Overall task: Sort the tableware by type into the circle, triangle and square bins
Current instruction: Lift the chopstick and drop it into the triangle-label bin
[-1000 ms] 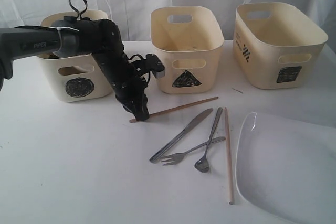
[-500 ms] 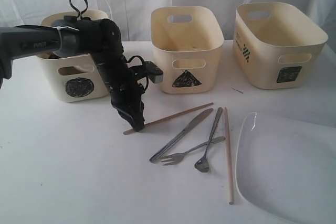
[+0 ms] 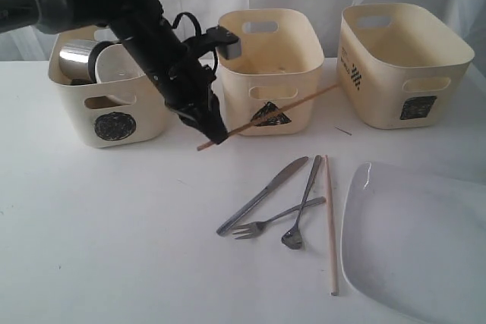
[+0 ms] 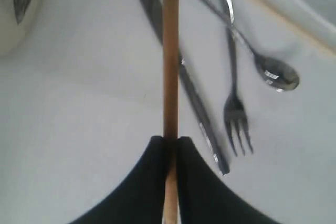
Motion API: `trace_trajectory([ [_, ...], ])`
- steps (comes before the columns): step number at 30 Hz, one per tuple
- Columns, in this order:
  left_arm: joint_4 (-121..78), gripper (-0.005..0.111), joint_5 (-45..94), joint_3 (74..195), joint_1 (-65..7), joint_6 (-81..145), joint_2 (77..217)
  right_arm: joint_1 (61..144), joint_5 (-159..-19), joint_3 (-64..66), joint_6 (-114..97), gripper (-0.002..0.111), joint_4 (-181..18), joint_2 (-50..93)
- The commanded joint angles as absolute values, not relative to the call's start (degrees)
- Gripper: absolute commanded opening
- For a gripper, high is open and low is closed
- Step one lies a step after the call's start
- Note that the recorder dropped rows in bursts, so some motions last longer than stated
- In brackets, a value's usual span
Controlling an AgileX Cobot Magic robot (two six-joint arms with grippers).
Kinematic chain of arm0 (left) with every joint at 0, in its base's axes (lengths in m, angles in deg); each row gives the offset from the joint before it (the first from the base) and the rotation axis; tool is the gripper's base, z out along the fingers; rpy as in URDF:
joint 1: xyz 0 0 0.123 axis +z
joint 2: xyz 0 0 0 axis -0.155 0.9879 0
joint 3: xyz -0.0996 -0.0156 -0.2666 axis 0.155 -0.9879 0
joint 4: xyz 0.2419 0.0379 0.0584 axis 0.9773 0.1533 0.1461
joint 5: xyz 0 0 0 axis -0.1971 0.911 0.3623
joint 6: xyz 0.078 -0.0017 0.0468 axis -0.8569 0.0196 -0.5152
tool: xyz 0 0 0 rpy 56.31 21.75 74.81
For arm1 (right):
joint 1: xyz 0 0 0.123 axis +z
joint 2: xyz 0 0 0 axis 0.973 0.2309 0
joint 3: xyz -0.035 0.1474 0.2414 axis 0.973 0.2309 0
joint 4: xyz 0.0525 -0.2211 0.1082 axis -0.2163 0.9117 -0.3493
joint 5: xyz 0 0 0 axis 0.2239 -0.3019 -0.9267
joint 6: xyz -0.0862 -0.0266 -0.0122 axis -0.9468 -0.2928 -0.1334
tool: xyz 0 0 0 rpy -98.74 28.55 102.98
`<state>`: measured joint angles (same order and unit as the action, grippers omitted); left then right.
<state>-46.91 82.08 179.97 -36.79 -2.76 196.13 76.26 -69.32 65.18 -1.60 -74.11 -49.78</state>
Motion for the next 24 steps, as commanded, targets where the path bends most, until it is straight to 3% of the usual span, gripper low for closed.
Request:
trace_trajectory([
  [1, -53.0, 0.000, 79.2, 181.2, -38.3, -5.3, 193.4, 76.1, -69.5, 65.5, -1.9, 0.000, -74.2, -50.1],
  [20, -53.2, 0.000, 35.5, 182.5, -45.6, -16.8, 194.7, 76.1, -69.5, 65.5, -1.9, 0.000, -74.2, -50.1],
  [24, -53.2, 0.000, 33.0, 182.5, -45.6, -16.8, 196.9, 76.1, -69.5, 65.5, -1.9, 0.000, -74.2, -50.1],
])
